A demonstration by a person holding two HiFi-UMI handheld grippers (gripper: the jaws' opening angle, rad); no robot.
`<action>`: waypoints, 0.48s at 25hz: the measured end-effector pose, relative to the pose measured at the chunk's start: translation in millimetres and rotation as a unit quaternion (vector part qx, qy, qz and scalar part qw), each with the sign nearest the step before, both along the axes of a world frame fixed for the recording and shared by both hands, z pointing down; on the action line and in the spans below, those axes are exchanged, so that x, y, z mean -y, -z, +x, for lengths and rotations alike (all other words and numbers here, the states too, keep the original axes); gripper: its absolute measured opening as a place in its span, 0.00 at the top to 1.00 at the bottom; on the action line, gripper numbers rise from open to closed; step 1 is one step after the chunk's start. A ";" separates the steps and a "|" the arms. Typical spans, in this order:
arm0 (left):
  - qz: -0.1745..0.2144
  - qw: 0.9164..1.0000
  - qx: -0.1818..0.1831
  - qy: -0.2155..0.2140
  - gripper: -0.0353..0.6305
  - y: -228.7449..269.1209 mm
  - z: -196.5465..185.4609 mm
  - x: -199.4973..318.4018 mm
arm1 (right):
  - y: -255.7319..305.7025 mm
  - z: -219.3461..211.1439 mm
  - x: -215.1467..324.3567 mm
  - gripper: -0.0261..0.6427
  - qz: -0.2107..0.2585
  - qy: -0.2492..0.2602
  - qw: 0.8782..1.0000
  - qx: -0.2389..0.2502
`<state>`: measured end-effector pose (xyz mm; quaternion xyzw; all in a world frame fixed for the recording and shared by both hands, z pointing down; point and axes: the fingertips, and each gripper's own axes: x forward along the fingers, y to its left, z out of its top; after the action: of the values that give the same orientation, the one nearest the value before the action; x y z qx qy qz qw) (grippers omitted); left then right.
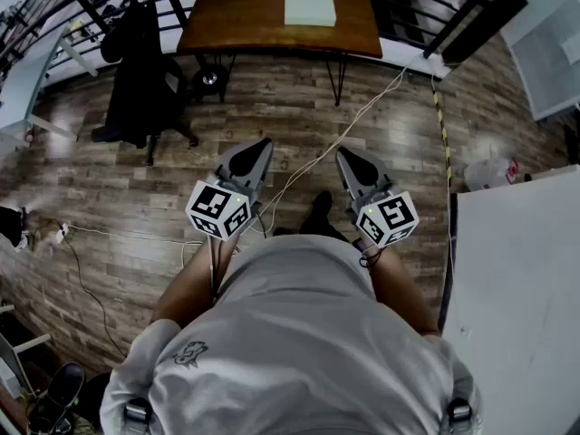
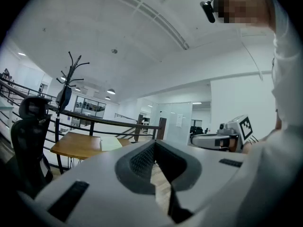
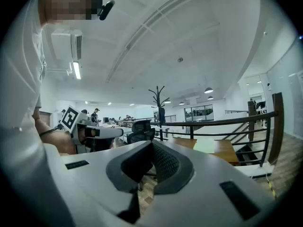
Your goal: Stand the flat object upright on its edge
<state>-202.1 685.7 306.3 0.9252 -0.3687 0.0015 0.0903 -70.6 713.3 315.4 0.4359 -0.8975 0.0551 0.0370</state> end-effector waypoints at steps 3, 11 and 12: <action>-0.001 1.000 0.000 -0.001 0.94 0.0 1.2 1.9 | 1.1 3.4 2.1 0.91 0.000 -0.003 1.000 0.002; 0.000 1.000 0.008 -0.005 0.94 0.6 6.8 12.2 | -1.3 14.2 12.9 0.91 -0.006 -0.004 1.000 0.007; -0.001 1.000 0.009 -0.005 0.94 -0.3 7.3 14.6 | -2.8 16.3 14.9 0.91 -0.008 -0.005 1.000 0.006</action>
<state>-194.8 671.1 306.7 0.9268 -0.3651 0.0108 0.0875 -54.2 698.3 318.2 0.4394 -0.8953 0.0650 0.0351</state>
